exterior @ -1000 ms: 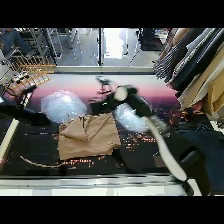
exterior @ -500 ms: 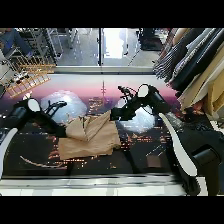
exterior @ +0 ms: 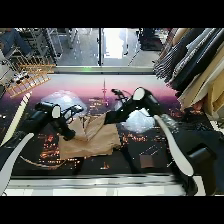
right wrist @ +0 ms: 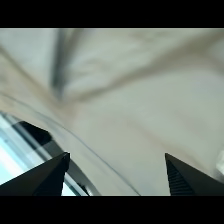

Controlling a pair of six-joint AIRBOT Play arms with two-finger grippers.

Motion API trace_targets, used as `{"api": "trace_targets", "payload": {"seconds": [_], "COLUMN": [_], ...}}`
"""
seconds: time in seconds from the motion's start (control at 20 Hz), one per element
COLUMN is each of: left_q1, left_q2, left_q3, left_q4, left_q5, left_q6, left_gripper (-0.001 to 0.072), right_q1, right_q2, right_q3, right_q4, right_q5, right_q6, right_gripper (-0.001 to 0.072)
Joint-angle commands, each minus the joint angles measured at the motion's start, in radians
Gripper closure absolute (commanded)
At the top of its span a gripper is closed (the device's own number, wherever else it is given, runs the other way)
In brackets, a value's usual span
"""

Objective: Fold the clothes and pants, and hang the long-sleeved shirts on hangers.

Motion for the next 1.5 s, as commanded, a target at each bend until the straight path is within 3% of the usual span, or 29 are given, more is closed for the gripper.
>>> {"api": "trace_targets", "payload": {"seconds": [0.0, 0.1, 0.3, 0.45, 0.5, 0.6, 0.7, 0.8, 0.85, 0.95, 1.1, 1.2, 1.25, 1.3, 1.4, 1.45], "left_q1": [0.053, 0.132, 0.27, 0.329, 0.338, 0.34, 0.339, 0.339, 0.339, 0.339, 0.339, 0.339, 0.338, 0.334, 0.309, 0.29], "left_q2": [0.062, 0.128, 0.215, 0.227, 0.227, 0.227, 0.227, 0.227, 0.226, 0.215, 0.16, 0.101, 0.066, 0.032, -0.024, -0.045], "left_q3": [-0.001, -0.001, -0.001, -0.001, -0.001, -0.001, -0.001, -0.001, -0.002, -0.002, -0.002, -0.005, -0.014, -0.024, -0.043, -0.045], "left_q4": [0.104, 0.102, 0.019, -0.04, -0.043, -0.043, -0.079, -0.169, -0.223, -0.32, -0.35, -0.35, -0.351, -0.351, -0.365, -0.363], "left_q5": [0.003, 0.007, 0.008, 0.007, 0.007, 0.007, 0.007, 0.008, 0.012, 0.028, 0.036, 0.037, 0.037, 0.037, 0.045, 0.062], "left_q6": [-0.074, -0.074, -0.074, -0.074, -0.074, -0.074, -0.074, -0.074, -0.074, -0.074, -0.074, -0.073, -0.073, -0.072, -0.07, -0.07], "left_gripper": [0.0161, 0.0162, 0.0162, 0.0162, 0.0162, 0.0162, 0.0162, 0.0162, 0.0162, 0.0162, 0.0162, 0.0163, 0.0173, 0.0242, 0.026, 0.0314], "right_q1": [0.105, 0.15, 0.216, 0.248, 0.248, 0.239, 0.222, 0.209, 0.209, 0.213, 0.2, 0.159, 0.124, 0.08, -0.014, -0.053], "right_q2": [-0.079, -0.145, -0.28, -0.367, -0.384, -0.385, -0.365, -0.322, -0.315, -0.316, -0.301, -0.259, -0.235, -0.202, -0.126, -0.093], "right_q3": [-0.002, 0.005, 0.13, 0.228, 0.247, 0.279, 0.341, 0.346, 0.343, 0.324, 0.32, 0.32, 0.319, 0.299, 0.208, 0.16], "right_q4": [0.124, 0.226, 0.248, 0.235, 0.231, 0.232, 0.207, 0.132, 0.127, 0.149, 0.135, 0.072, 0.001, -0.06, -0.077, -0.079], "right_q5": [-0.118, -0.172, -0.185, -0.181, -0.169, -0.166, -0.266, -0.543, -0.679, -0.819, -0.727, -0.625, -0.541, -0.427, -0.2, -0.097], "right_q6": [-0.079, -0.112, -0.13, -0.083, -0.067, -0.068, -0.089, -0.089, -0.089, -0.09, -0.089, -0.021, 0.047, 0.124, 0.144, 0.143], "right_gripper": [0.0016, 0.003, 0.0032, 0.0133, 0.0267, 0.0693, 0.069, 0.0689, 0.0651, -0.0005, 0.0007, 0.0045, 0.0068, 0.0068, 0.0069, 0.0069]}}
